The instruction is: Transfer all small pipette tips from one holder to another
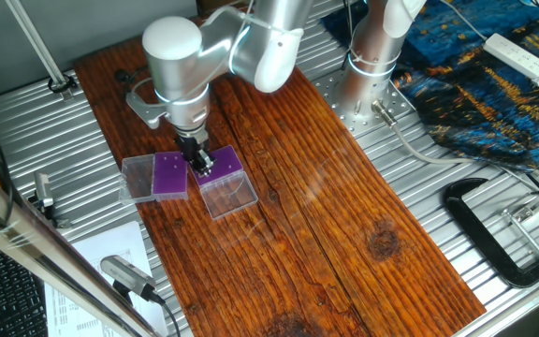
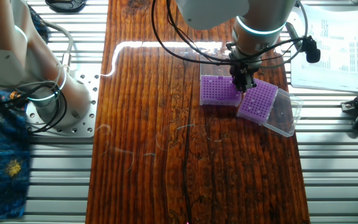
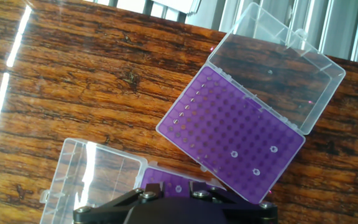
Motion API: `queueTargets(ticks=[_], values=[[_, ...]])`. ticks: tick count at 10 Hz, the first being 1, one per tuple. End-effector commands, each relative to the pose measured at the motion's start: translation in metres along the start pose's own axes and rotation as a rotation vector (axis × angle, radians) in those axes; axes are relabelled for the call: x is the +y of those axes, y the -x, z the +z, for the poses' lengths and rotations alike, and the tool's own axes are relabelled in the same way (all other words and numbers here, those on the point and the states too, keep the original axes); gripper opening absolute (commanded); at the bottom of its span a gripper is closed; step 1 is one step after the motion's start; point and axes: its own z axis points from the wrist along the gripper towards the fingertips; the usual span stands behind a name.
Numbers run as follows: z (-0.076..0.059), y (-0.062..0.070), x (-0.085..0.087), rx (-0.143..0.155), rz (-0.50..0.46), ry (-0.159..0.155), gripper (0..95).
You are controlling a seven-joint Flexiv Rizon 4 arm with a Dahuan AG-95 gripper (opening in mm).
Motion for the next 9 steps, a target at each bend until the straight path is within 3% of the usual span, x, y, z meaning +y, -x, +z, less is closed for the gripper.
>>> queueTargets(ticks=[1, 2, 3, 9], values=[[0.0005, -0.0001, -0.0003, -0.001, 0.0, -0.001, 19.0], [0.0011, -0.0001, -0.0004, -0.001, 0.001, -0.002, 19.0], [0.0023, -0.0002, -0.0005, -0.002, 0.002, -0.002, 0.0], [0.0023, -0.0002, -0.0006, -0.002, -0.002, -0.006, 0.0]])
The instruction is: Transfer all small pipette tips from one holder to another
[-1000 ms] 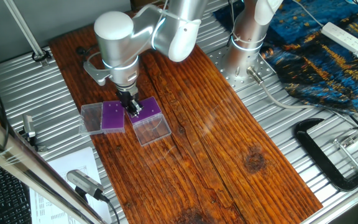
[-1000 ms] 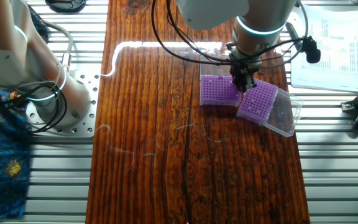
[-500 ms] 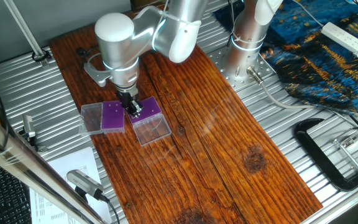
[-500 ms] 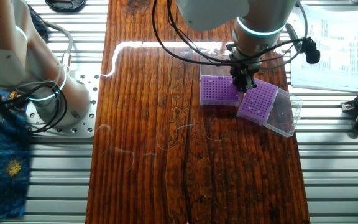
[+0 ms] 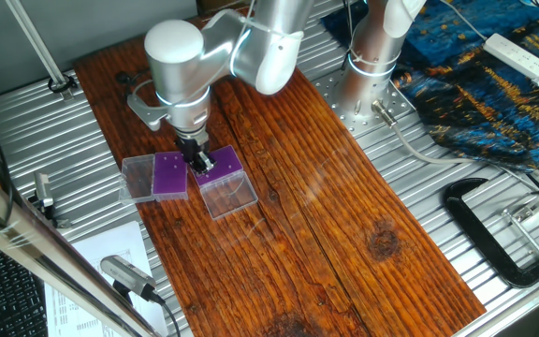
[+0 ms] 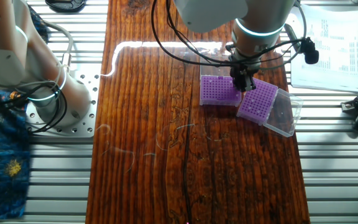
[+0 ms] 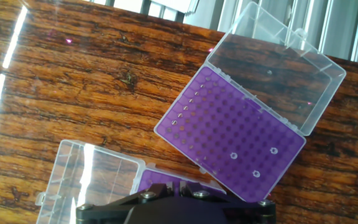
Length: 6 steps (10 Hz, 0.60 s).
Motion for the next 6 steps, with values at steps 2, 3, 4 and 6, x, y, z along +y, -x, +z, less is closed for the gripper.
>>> queueTargets(ticks=[2, 3, 4, 6], values=[[-0.002, 0.0, 0.0, 0.0, 0.003, 0.002, 0.0], [-0.006, 0.001, 0.0, 0.003, 0.003, 0.002, 0.0], [-0.008, 0.001, 0.0, 0.005, 0.002, 0.002, 0.0], [-0.017, 0.001, 0.0, 0.007, -0.002, 0.002, 0.0]])
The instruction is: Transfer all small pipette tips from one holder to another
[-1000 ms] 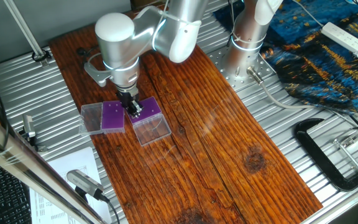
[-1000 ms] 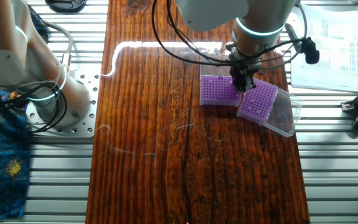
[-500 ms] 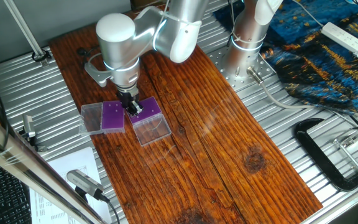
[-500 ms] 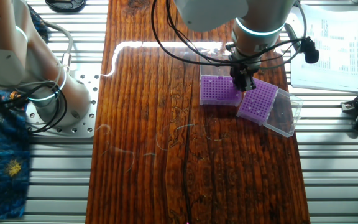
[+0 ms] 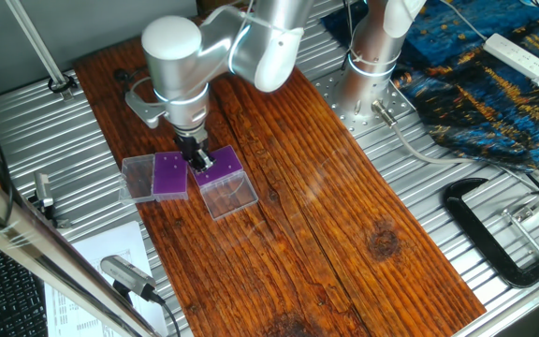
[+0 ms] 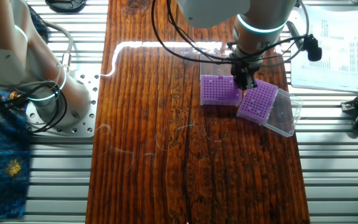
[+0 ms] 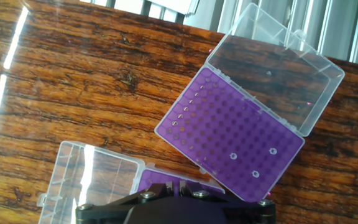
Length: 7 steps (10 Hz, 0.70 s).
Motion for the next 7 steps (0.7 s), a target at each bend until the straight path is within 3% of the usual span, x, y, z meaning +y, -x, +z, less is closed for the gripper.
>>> queueTargets(ticks=[1, 5, 7], values=[[-0.005, 0.0, 0.0, 0.003, -0.002, 0.0, 0.0], [-0.021, 0.0, -0.008, 0.004, -0.016, 0.002, 0.0], [-0.028, 0.01, -0.019, 0.005, -0.027, 0.002, 0.0]])
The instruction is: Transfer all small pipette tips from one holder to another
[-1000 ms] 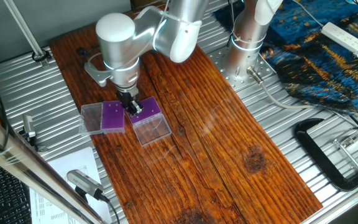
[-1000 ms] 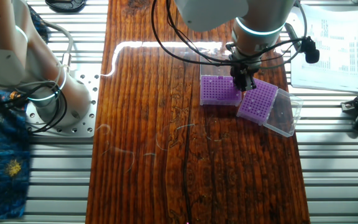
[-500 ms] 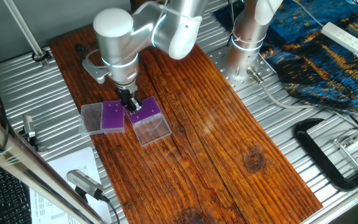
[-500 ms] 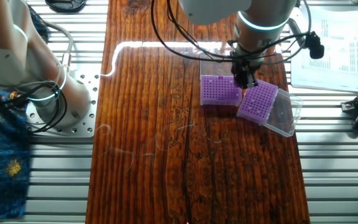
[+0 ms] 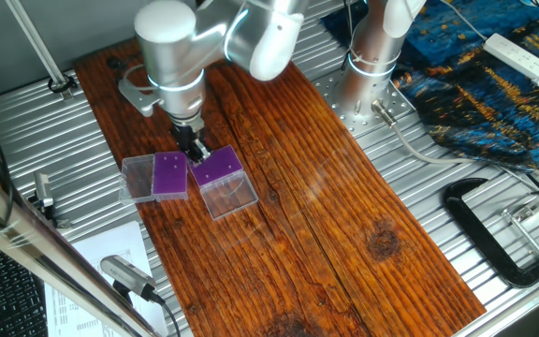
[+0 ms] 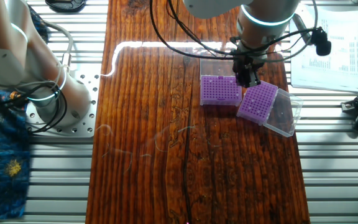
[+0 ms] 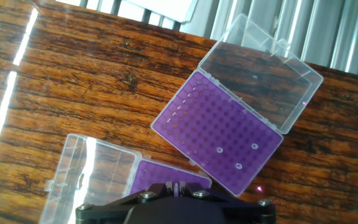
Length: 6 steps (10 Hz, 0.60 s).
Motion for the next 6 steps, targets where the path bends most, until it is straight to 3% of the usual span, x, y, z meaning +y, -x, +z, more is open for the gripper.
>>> queueTargets(ticks=[1, 6], values=[[-0.003, 0.013, -0.004, 0.006, 0.0, 0.006, 0.0], [0.004, 0.048, -0.008, -0.001, 0.018, -0.001, 0.0]])
